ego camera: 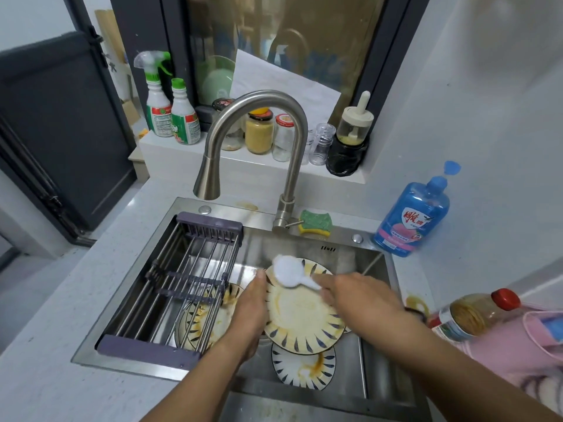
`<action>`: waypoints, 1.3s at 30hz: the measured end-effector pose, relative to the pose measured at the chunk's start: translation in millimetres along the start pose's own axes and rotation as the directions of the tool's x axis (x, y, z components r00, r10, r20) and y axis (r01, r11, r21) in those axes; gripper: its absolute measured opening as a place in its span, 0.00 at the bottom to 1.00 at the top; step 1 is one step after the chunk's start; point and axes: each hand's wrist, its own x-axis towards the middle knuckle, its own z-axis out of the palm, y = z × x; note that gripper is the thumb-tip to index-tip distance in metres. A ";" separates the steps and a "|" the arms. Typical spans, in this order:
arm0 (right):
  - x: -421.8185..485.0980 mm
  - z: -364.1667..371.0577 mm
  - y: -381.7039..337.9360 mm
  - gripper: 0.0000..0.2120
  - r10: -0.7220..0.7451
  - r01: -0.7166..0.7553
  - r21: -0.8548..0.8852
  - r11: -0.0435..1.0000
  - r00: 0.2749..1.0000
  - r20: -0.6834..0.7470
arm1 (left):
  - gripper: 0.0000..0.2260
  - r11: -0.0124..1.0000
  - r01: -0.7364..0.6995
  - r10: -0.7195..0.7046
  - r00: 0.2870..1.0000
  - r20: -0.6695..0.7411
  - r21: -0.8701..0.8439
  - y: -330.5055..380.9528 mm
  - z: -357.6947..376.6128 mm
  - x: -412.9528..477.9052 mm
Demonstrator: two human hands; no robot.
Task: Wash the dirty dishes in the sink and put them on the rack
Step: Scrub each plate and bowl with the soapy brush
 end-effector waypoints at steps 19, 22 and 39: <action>22.9 24.5 8.2 0.07 0.301 -0.174 0.930 0.325 0.951 0.073 | 0.24 0.969 0.185 -0.189 0.982 -0.007 -0.165 18.3 -17.1 5.5; 26.6 33.6 7.9 0.06 0.320 -0.210 0.963 0.171 0.936 0.147 | 0.27 0.992 0.106 -0.102 0.993 0.053 -0.074 24.9 -19.4 1.4; 18.0 -4.0 15.8 0.14 0.267 -0.267 0.940 0.213 0.941 0.207 | 0.19 0.628 -0.586 0.367 0.803 0.469 0.512 29.6 -7.8 -10.4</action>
